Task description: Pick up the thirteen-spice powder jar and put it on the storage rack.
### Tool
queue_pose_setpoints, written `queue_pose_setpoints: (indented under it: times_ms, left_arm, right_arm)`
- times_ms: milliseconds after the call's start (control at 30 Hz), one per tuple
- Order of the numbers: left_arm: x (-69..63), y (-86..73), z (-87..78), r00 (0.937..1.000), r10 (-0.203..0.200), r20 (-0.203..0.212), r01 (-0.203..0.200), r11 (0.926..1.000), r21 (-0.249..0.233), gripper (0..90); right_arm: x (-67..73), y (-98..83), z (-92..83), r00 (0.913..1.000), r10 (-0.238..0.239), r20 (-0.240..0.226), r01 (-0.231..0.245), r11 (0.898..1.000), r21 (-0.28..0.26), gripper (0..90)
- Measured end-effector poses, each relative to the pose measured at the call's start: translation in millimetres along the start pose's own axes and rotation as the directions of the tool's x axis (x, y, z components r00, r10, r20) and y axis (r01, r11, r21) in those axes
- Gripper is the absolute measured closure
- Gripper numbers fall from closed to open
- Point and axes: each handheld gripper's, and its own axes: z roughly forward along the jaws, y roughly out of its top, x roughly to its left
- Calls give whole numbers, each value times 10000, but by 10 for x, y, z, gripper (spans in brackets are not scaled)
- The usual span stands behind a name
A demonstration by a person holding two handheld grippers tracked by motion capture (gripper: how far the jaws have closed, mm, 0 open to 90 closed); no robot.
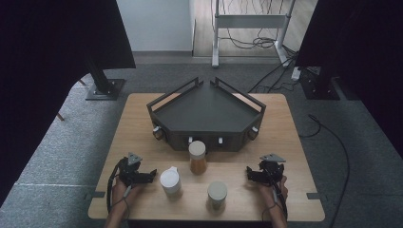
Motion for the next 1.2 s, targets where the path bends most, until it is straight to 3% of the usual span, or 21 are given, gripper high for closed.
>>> queue_pose_setpoints:
  times_ms: [500, 600, 733, 900, 1200]
  left_arm:
    - [-2, -6, -5, 10000, -1, -18, 1, 10000, -24, 23]
    - [15, -35, -24, 10000, -9, -4, 9, 9999, -149, 69]
    - [45, -61, -57, 9998, -103, 156, 108, 9993, -358, 86]
    - [22, -90, -133, 9994, 96, 320, -70, 9968, -791, 87]
    - [67, -99, -298, 9956, 218, 906, -125, 9947, -1024, 108]
  right_arm:
    - [-2, 0, 0, 10000, -9, -15, 9, 10000, 6, 70]
    - [-2, 0, 0, 10000, -4, -13, 4, 10000, 6, 70]
    - [-2, 0, 0, 10000, -6, -15, 6, 10000, 6, 70]
    - [-3, 1, 0, 10000, -15, -29, 15, 10000, 9, 68]
    - [-9, 0, 0, 9999, -75, -84, 75, 10000, 10, 66]
